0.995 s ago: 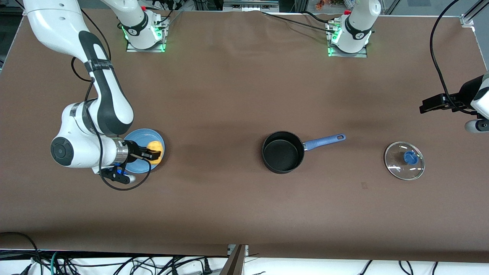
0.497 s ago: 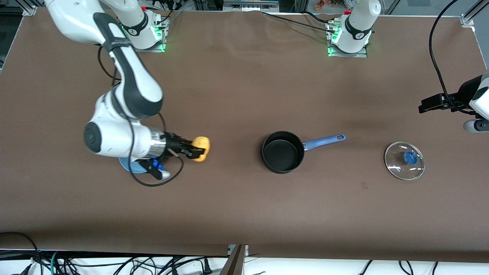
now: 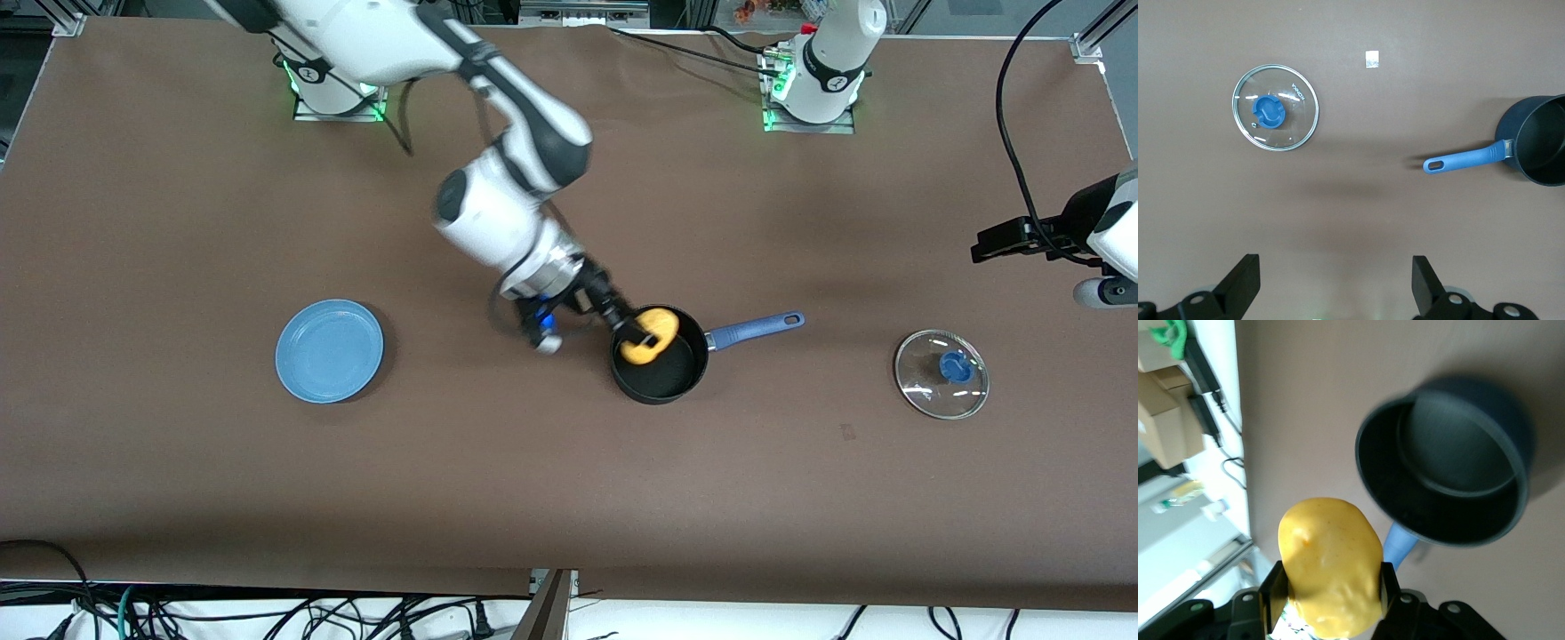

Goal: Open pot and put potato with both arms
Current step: 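Carry the potato with the right gripper over the saucepan, then open the right gripper to drop the potato into the saucepan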

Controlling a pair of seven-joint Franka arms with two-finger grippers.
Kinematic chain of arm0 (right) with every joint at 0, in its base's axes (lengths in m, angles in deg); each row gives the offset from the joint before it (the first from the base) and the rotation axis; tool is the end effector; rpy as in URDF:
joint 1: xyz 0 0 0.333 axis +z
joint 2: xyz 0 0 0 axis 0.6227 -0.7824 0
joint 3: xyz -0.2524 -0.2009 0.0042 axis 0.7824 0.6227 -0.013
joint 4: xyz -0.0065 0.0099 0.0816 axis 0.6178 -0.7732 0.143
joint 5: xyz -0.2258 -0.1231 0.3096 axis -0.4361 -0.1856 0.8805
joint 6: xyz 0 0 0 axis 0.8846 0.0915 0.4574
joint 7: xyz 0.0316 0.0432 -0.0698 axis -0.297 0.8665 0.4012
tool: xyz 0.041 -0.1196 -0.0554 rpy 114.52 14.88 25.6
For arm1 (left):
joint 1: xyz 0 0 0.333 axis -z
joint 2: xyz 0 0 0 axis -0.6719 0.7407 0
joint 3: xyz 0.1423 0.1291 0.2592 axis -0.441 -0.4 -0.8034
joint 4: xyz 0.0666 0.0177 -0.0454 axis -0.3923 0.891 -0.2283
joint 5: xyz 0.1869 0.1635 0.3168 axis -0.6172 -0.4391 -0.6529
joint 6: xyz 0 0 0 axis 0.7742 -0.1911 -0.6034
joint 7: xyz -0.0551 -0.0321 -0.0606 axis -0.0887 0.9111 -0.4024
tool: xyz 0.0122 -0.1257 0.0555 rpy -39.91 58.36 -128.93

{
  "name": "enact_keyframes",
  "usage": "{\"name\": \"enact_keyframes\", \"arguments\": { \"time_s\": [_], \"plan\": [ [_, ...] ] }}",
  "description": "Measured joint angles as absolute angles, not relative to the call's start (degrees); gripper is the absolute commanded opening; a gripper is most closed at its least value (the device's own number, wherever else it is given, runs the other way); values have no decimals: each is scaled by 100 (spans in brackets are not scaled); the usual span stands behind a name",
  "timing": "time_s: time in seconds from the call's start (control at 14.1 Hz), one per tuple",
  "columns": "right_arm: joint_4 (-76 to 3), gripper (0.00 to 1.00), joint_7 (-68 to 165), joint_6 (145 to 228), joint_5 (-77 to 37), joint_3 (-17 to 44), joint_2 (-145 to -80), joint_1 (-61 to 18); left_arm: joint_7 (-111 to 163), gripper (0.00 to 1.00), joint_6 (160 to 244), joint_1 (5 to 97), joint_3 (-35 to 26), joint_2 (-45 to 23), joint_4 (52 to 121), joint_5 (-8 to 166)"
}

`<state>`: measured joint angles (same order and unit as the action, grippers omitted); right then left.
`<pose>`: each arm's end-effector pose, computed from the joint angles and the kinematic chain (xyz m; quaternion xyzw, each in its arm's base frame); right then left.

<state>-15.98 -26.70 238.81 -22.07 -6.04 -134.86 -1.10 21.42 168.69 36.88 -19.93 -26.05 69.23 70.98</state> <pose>0.5723 0.5818 0.3105 -0.7897 0.4453 0.0388 0.4201 0.6004 0.0291 0.5447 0.9956 0.0387 -0.0851 0.0104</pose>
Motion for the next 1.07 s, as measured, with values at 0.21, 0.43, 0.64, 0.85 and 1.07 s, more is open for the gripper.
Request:
{"name": "enact_keyframes", "arguments": {
  "time_s": [0.21,0.43,0.64,0.85,1.07],
  "plan": [
    [-1593,14,-2774,24181,-2206,-558,-13635,-29,2142,100,16864,3683,-1998,-2604,6923,7098],
    [-1529,100,-2774,24170,-2206,-548,-13633,-130,2142,100,16860,3675,-2004,-2587,6923,7098],
    [-1506,100,-2774,24169,-2206,-552,-13631,-81,2142,100,16860,3671,-2008,-2573,6923,7098],
    [-1499,100,-2775,24182,-2207,-554,-13627,-47,2142,100,16860,3678,-1999,-2571,6923,7098],
    [-1488,100,-2775,24187,-2207,-554,-13626,-48,2142,100,16860,3677,-1999,-2571,6923,7098]
  ]
}}
